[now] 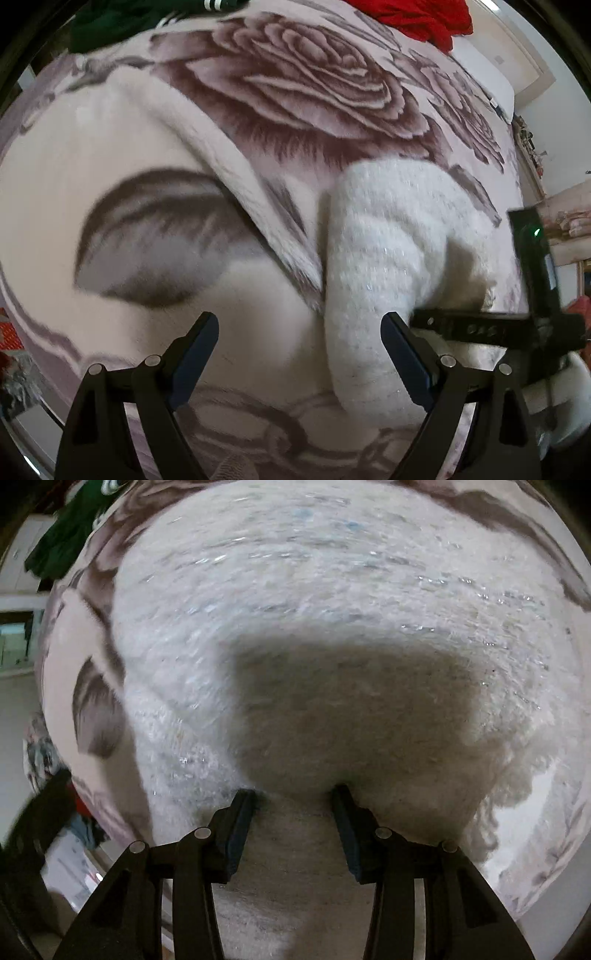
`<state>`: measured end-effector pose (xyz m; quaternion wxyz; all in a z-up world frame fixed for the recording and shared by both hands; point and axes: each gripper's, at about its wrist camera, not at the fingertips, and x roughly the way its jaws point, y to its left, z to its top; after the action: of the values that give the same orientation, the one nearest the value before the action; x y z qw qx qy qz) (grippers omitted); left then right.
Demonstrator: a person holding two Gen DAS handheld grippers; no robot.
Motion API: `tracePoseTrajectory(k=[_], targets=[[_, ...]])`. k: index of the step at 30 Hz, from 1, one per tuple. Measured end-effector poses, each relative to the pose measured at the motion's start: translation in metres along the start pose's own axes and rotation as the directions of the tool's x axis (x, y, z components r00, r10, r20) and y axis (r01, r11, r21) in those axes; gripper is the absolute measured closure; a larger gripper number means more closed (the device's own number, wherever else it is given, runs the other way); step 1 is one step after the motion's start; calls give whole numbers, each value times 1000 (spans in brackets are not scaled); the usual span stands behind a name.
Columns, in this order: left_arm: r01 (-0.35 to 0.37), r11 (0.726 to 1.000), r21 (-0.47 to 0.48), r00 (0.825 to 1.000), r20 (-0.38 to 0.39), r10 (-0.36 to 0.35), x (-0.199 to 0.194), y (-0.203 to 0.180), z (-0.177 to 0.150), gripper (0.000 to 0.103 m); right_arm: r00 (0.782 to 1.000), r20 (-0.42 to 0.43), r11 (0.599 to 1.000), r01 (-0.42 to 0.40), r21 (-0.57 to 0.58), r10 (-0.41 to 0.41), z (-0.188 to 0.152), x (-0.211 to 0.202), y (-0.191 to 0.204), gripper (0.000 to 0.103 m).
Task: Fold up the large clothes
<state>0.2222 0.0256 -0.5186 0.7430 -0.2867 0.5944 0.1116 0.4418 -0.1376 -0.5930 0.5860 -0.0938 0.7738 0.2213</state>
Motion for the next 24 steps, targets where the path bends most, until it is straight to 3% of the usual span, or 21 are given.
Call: tracePoseTrajectory(k=[3,5,8,10,13,15,17,18,21,24], targets=[[50,998,30,999,2,-50,-6,-20,-12,12,990,25,991,-135,-18,136,-13,-47,-20,55],[79,994,76,997,1,-79,-10,-37,-24,12,961,120,966,-255,43,248,-32,-92,-56,54],[116,983,145,993,-12,-116,-6,-59,-45,12,921,297,930,-316,186,254,-54,-134,-128,46],[103,979,176,995,-33,-99,3,-68,-55,12,916,331,905,-322,277,225,-64,-131,-171,43],[103,978,178,994,-53,-95,15,-68,-62,12,901,283,842,-415,344,329,-63,-92,-200,43],[91,978,187,995,-49,-83,17,-65,-61,12,877,241,817,-477,324,416,-63,-63,-185,43],[69,975,211,997,-47,-61,19,-63,-60,12,872,225,827,-486,284,435,-62,-55,-175,41],[65,973,219,997,-49,-56,20,-61,-60,12,879,216,842,-472,261,426,-57,-45,-164,43],[59,969,241,998,-49,-48,25,-60,-64,10,898,199,878,-431,211,393,-51,-39,-135,68],[76,969,234,996,-70,-61,36,-59,-65,5,919,215,904,-374,210,330,-51,-44,-125,68]])
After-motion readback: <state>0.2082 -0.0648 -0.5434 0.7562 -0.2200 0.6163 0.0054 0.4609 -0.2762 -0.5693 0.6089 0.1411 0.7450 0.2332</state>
